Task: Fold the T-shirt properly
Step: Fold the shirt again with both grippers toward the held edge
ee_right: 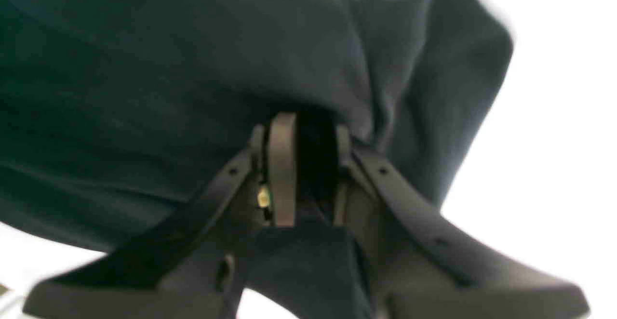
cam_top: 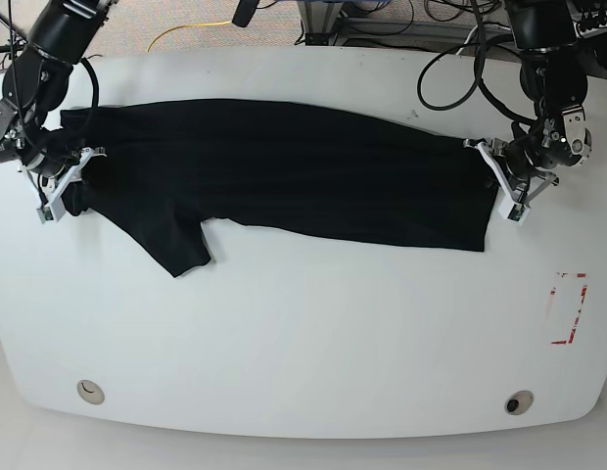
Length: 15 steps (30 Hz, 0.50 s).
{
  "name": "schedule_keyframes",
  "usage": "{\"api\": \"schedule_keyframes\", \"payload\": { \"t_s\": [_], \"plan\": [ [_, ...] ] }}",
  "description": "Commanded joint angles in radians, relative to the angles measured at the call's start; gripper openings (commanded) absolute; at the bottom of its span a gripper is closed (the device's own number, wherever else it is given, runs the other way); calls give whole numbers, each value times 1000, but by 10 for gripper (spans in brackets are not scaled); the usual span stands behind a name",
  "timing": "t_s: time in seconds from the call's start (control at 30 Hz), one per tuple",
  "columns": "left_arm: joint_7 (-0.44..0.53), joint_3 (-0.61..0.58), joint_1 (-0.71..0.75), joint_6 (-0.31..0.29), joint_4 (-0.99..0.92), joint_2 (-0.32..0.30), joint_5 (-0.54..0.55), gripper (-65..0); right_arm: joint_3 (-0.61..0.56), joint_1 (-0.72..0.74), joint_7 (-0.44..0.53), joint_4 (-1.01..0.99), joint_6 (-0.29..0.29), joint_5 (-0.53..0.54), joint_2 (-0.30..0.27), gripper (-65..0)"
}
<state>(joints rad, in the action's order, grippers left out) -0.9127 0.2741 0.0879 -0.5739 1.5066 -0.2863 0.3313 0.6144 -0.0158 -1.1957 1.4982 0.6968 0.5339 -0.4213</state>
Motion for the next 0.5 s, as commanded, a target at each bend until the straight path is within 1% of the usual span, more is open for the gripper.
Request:
{"api": "schedule_keyframes", "payload": {
  "t_s": [0.0,0.07,0.1,0.17,0.23,0.27,0.3,0.37,0.47],
  "plan": [
    [-24,6,5,-1,9,-14,-16,-646,6,26,7,32,1,101,-27,-542],
    [-24,12,37,-1,15,-15,-14,-646,5,58,1,32,1,147,-27,-488],
    [-24,26,52,-1,18,-20,-14,-646,3,72,0,31,1,153,-26,-442],
    [-24,63,80,-2,24,-18,-13,-646,2,107,-3,28,1,150,-20,-285],
    [-26,86,102,-2,24,-17,-10,-646,-3,133,-3,20,1,150,-6,-176],
    [-26,104,115,-2,24,-17,-10,-646,-18,156,-3,6,1,150,6,-108],
    [-26,115,126,-2,24,-18,-10,-646,-34,175,-3,-8,1,150,8,-76],
    [-26,138,148,-4,25,-18,-10,-646,-74,208,-3,-54,1,148,5,-70],
    [-26,169,175,-4,25,-18,-10,-646,-127,259,10,-138,1,148,5,-103]
  ]
}}
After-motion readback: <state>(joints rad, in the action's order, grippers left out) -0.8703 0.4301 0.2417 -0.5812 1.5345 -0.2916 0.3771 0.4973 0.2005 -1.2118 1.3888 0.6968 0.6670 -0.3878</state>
